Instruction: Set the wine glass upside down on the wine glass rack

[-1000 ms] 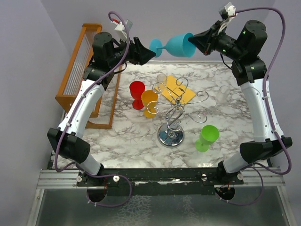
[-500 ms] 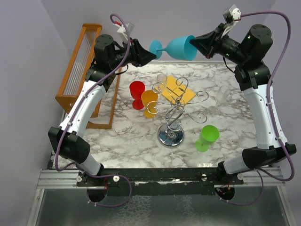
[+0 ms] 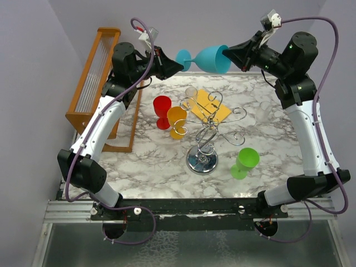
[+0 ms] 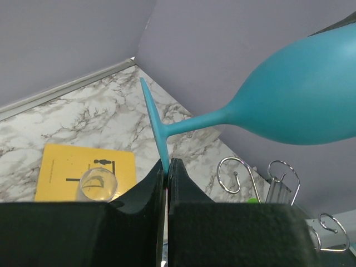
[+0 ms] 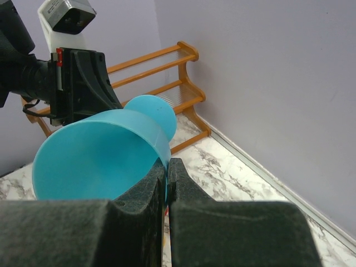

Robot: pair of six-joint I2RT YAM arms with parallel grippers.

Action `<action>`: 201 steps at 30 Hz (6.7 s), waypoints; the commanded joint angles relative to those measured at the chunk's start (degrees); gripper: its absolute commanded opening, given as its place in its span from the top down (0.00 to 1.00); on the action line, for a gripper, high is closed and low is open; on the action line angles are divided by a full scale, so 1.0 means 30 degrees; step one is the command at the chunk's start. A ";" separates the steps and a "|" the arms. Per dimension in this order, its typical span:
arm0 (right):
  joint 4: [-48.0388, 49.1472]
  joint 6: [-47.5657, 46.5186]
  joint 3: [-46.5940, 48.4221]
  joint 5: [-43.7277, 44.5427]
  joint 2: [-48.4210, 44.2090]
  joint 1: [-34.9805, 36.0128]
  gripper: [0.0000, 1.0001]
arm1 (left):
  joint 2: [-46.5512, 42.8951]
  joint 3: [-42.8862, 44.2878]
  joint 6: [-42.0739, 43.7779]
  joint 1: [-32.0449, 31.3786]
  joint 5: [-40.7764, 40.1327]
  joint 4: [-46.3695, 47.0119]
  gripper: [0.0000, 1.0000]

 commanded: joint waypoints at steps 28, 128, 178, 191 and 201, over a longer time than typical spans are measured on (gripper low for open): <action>-0.2534 -0.8469 -0.4517 0.6147 -0.4067 0.0061 0.12 | -0.4980 0.0935 1.6801 0.4288 -0.9572 -0.6956 1.00; -0.1877 -1.0669 -0.9354 0.7530 -0.6040 0.0025 0.06 | -0.1651 0.4068 3.4483 -1.0046 -1.6010 -1.7683 1.00; -0.2690 -0.9700 -0.8350 0.4928 -0.5258 0.0021 0.05 | -0.2868 0.2460 3.3385 -1.0123 -1.1718 -1.9418 0.92; -0.2584 -0.9762 -0.8652 0.5320 -0.5553 0.0032 0.05 | -0.3170 0.2509 3.3139 -1.0123 -1.0770 -1.9818 0.80; -0.3156 -0.9525 -0.8480 0.5569 -0.5809 0.0032 0.05 | -0.3441 0.2792 3.3079 -1.0124 -1.0321 -2.0156 0.67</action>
